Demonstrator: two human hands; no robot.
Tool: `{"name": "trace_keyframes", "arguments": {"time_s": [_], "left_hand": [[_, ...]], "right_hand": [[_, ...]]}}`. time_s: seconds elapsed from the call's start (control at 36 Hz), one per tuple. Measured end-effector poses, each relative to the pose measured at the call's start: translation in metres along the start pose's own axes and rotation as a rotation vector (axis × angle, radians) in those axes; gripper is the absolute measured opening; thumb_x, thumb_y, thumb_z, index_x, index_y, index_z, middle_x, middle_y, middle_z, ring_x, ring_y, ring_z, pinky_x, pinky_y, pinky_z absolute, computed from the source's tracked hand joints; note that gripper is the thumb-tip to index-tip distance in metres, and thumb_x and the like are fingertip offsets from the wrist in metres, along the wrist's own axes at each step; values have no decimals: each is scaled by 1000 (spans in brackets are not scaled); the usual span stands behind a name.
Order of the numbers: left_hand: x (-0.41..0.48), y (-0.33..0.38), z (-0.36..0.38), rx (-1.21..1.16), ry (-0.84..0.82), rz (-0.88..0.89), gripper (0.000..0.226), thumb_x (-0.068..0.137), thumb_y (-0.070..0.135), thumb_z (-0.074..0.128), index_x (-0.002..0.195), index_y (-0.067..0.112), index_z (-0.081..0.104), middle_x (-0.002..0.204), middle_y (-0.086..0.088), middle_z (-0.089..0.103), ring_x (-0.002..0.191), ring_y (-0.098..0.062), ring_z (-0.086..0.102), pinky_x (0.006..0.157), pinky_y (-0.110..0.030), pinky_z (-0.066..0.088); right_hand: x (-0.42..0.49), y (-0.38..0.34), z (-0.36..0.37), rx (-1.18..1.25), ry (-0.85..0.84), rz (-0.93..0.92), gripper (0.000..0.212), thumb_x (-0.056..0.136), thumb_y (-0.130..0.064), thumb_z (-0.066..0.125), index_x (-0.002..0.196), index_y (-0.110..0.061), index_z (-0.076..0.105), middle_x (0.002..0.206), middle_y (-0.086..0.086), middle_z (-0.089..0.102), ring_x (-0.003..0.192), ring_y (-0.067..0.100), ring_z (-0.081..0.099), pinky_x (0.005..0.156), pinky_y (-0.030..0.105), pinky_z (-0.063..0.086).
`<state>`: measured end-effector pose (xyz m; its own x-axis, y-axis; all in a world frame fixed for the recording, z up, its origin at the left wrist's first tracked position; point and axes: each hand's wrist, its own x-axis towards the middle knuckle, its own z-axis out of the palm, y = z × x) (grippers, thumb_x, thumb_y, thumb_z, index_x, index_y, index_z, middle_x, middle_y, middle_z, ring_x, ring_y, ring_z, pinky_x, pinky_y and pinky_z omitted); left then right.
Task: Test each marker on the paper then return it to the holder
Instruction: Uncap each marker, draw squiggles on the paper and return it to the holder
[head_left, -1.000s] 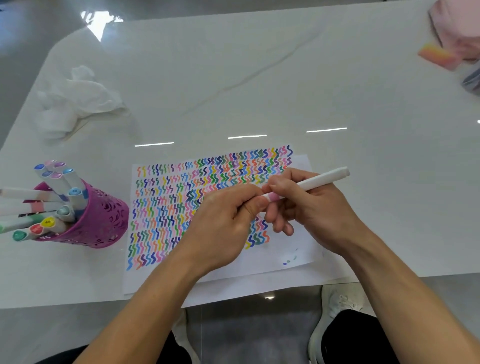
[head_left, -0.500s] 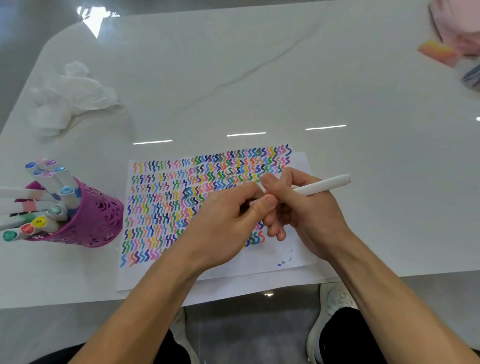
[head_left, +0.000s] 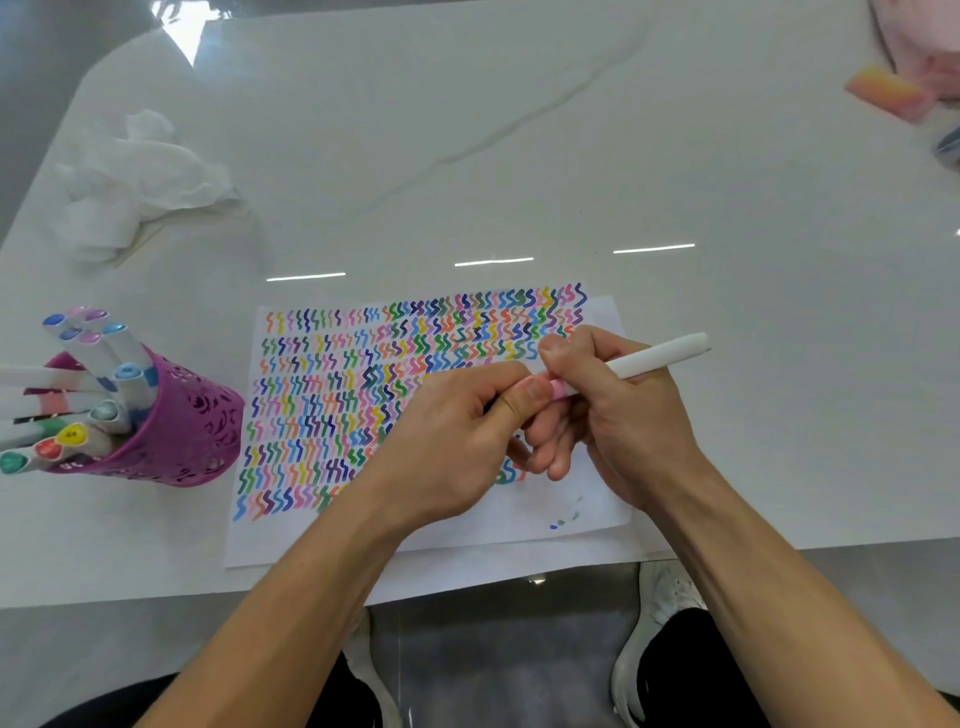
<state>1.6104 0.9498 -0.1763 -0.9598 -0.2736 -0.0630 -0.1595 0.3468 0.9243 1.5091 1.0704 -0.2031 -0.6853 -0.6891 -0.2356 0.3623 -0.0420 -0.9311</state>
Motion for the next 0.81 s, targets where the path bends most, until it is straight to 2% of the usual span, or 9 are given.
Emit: {"name": "trace_keyframes", "arguments": {"time_s": [0.11, 0.28, 0.36, 0.44, 0.53, 0.58, 0.64, 0.72, 0.81], "left_hand": [[-1, 1, 0, -13, -6, -28, 37, 103, 24, 53, 66, 25, 57, 53, 20, 54, 52, 1, 56, 53, -5, 41], [0, -7, 3, 197, 78, 29, 38, 102, 33, 54, 66, 22, 57, 55, 8, 53, 54, -11, 50, 54, -13, 34], [0, -9, 3, 226, 111, 53, 37, 103, 33, 54, 69, 21, 58, 57, 12, 52, 57, -7, 51, 56, -10, 34], [0, -12, 2, 276, 118, 77, 30, 103, 31, 54, 77, 21, 61, 66, 12, 56, 66, -8, 55, 61, -9, 35], [0, -15, -1, 352, 141, 99, 16, 101, 28, 56, 88, 22, 62, 81, 14, 57, 77, -8, 55, 68, -14, 38], [0, -17, -4, 316, 153, 87, 9, 100, 27, 58, 98, 21, 65, 88, 12, 59, 83, -10, 57, 71, -24, 46], [-2, -18, -7, 224, 118, 44, 10, 101, 29, 57, 103, 24, 65, 88, 11, 62, 83, -13, 60, 71, -32, 52], [-3, -18, -9, 66, 16, -11, 10, 105, 31, 50, 103, 31, 60, 82, 7, 67, 70, -16, 63, 63, -32, 55], [-3, -19, -10, -81, -6, -48, 15, 106, 27, 47, 99, 31, 60, 80, -4, 67, 65, -24, 62, 60, -44, 56]], "right_hand": [[-1, 1, 1, 36, 10, 16, 36, 103, -15, 61, 70, -3, 54, 54, 26, 63, 35, 33, 60, 37, 26, 49], [0, 1, 1, 69, 9, 69, 35, 104, -14, 60, 72, -1, 53, 55, 24, 64, 38, 33, 63, 37, 25, 50], [2, -2, 0, 51, -24, 32, 34, 100, -20, 65, 69, -11, 61, 58, 25, 66, 41, 34, 65, 40, 27, 51], [4, -6, -2, 17, -64, 40, 29, 95, -29, 71, 71, -14, 63, 60, 23, 67, 43, 31, 65, 42, 27, 51], [5, -6, -6, -8, -101, 74, 19, 92, -25, 73, 84, -11, 63, 65, 22, 68, 49, 31, 67, 45, 28, 53], [6, -6, -8, -37, -130, 71, 16, 92, -25, 73, 89, -12, 65, 67, 21, 69, 52, 30, 67, 47, 29, 53], [6, -8, -9, -47, -170, 54, 19, 93, -26, 76, 85, -12, 65, 69, 19, 69, 54, 28, 67, 49, 29, 52], [6, -10, -10, -28, -204, 18, 24, 91, -26, 79, 81, -11, 63, 71, 19, 70, 55, 27, 67, 50, 28, 52], [7, -11, -11, -18, -224, 3, 22, 92, -21, 78, 80, -15, 60, 74, 20, 72, 59, 28, 68, 53, 28, 53]]}}
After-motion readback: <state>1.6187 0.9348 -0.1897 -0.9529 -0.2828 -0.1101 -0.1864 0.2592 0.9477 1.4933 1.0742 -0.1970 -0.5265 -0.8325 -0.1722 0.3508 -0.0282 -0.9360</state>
